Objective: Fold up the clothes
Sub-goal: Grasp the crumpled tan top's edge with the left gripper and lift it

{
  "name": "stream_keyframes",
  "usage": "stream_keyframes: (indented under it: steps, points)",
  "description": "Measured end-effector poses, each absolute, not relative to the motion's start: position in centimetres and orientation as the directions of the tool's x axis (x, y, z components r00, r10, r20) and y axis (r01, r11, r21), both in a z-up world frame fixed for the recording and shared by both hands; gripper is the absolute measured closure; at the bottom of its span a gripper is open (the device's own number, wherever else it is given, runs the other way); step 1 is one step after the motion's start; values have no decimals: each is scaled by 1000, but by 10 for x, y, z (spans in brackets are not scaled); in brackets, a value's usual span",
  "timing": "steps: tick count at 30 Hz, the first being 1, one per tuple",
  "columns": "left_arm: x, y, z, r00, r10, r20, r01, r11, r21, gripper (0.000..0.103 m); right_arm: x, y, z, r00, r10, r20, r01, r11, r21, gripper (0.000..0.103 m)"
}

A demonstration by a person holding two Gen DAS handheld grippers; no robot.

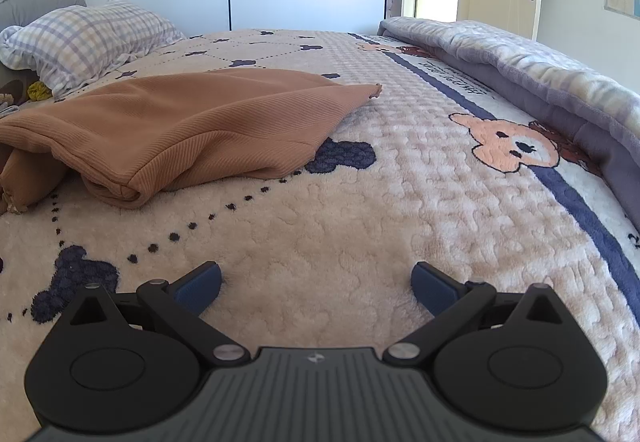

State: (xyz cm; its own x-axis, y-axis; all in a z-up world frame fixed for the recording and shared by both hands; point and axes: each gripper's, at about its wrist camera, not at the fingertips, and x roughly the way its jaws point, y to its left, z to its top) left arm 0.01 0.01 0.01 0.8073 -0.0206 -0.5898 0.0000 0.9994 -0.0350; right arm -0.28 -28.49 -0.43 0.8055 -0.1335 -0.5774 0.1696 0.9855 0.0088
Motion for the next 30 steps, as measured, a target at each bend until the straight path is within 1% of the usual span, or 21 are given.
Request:
stream_keyframes:
  steps: [15,19,20,21,24,26,27,28,29,30]
  points:
    - [1,2,2,802,-18,-597,0,1000,-29,0,-3,-286,-1,804,-127,-581,164,986,12,0]
    - [6,-2,15,788,-11,-615,15,1000,3,0,-1,-291,0,805,-103,-585,147,989,27,0]
    - [6,-6,20,794,-11,-608,27,999,17,0,0,-293,0,807,-96,-583,145,989,38,0]
    - [5,-11,28,813,-10,-582,40,998,39,0,0,-296,-1,809,-90,-580,147,988,52,0]
    - [-4,-43,49,899,-11,-439,117,970,214,0,-1,-298,-3,815,-86,-572,151,986,66,0]
    - [-8,-76,53,935,-32,-352,186,891,413,0,0,-295,-4,813,-96,-574,151,987,48,0]
    - [-8,-93,50,942,-44,-332,221,827,517,0,0,-294,-4,813,-98,-574,150,988,44,0]
    - [-5,-110,44,943,-50,-330,254,749,612,0,0,-295,-4,814,-95,-573,150,987,50,0]
    - [-1,-124,39,941,-45,-335,274,683,677,0,-1,-297,-4,816,-86,-571,149,987,64,0]
    - [4,-134,33,942,-40,-333,281,640,715,0,-2,-299,-4,821,-76,-567,147,986,82,0]
